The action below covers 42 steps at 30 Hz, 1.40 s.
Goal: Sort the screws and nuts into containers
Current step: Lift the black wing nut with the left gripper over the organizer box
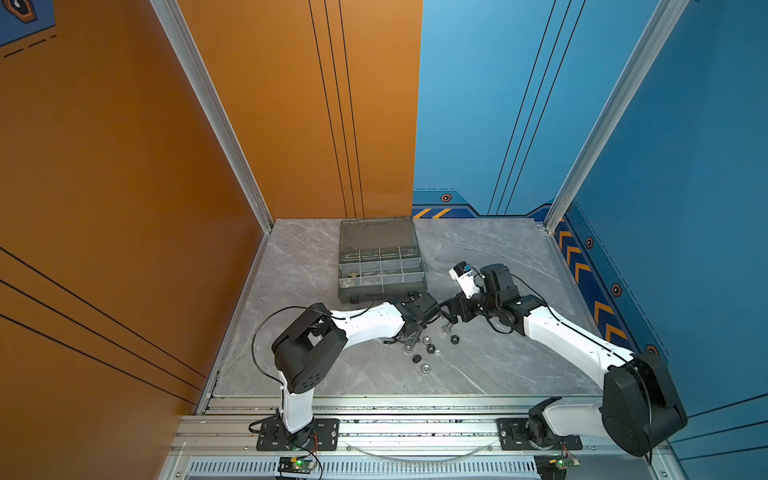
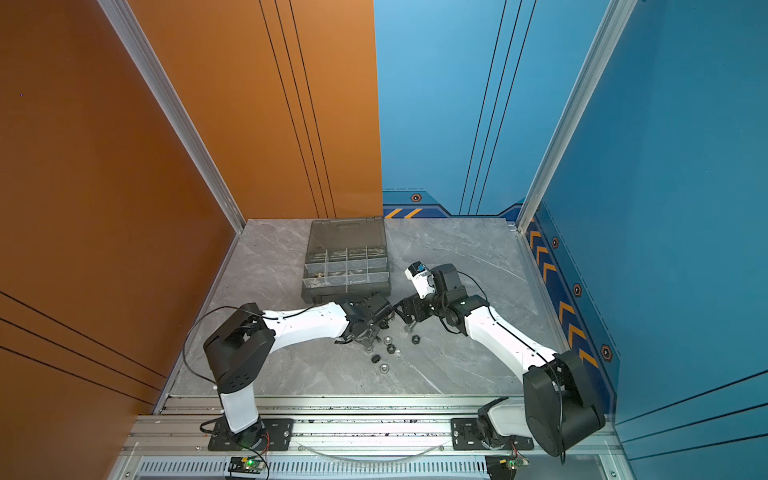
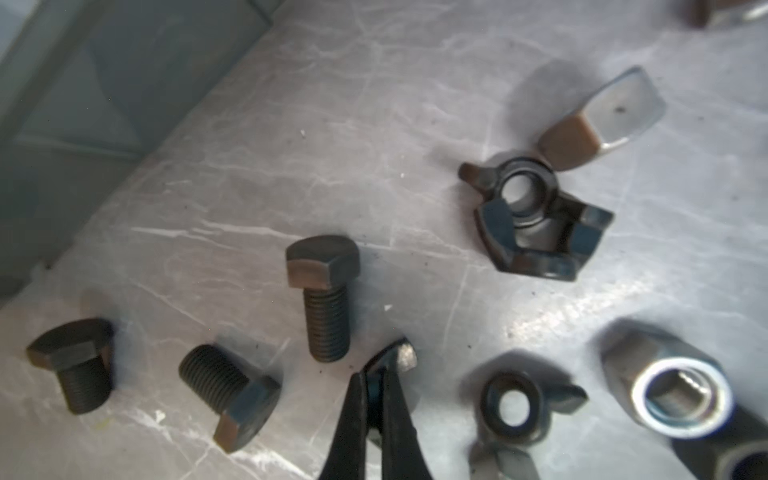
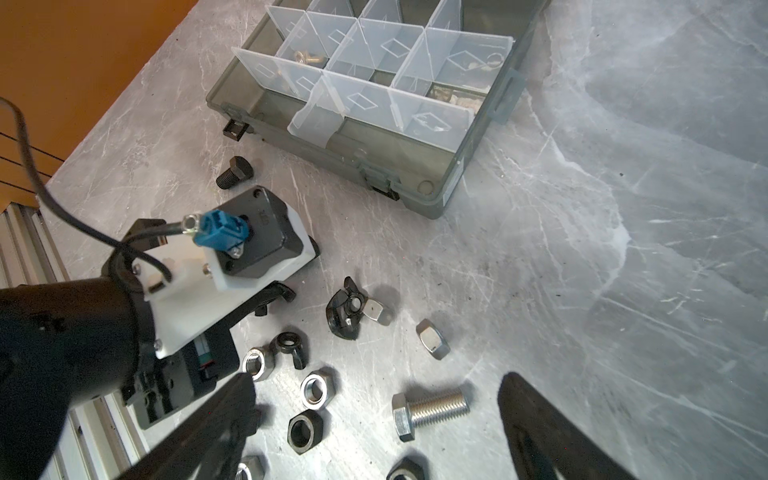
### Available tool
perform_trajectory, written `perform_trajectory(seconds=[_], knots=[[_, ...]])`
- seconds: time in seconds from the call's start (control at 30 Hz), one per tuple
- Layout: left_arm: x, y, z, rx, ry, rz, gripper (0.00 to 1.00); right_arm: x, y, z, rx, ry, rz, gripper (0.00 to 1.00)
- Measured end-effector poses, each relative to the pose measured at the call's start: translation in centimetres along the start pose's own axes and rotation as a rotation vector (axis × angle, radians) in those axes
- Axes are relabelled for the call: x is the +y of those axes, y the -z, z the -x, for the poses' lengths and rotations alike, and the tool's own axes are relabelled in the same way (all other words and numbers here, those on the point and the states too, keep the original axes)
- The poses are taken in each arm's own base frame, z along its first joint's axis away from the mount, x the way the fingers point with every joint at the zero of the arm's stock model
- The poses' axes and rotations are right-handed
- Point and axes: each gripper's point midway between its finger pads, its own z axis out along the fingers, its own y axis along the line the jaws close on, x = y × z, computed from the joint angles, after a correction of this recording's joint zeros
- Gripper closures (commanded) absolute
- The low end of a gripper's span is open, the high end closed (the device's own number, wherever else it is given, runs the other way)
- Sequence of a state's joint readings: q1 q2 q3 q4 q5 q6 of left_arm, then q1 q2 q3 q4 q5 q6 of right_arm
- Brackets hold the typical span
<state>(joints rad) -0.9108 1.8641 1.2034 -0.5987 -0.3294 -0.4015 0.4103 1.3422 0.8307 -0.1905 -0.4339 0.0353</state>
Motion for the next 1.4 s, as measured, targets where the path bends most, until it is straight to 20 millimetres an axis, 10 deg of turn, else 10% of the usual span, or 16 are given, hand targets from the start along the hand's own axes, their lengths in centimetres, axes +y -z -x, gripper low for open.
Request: perform_trajectory(seconds=[0.53, 0.87, 1.1, 1.4], knots=[[3.6, 5.9, 3.6, -0.147, 0.143, -0.088, 1.0, -0.1, 0.1, 0.1, -0.004, -0.021, 0.017, 0.06], [14.6, 8.3, 9.6, -0.296, 0.441, -0.022, 1.0, 0.0, 0.2, 0.2, -0.007, -0.024, 0.023, 0.06], [21.5, 5.4, 12.8, -0.337, 0.632, 0.03, 1.0, 0.0, 0.2, 0.2, -0.008, -0.024, 0.022, 0.06], [21.6, -1.4, 15.4, -0.255, 0.651, 0.001, 1.0, 0.0, 0.3, 0.2, -0.011, -0.023, 0.022, 0.06]])
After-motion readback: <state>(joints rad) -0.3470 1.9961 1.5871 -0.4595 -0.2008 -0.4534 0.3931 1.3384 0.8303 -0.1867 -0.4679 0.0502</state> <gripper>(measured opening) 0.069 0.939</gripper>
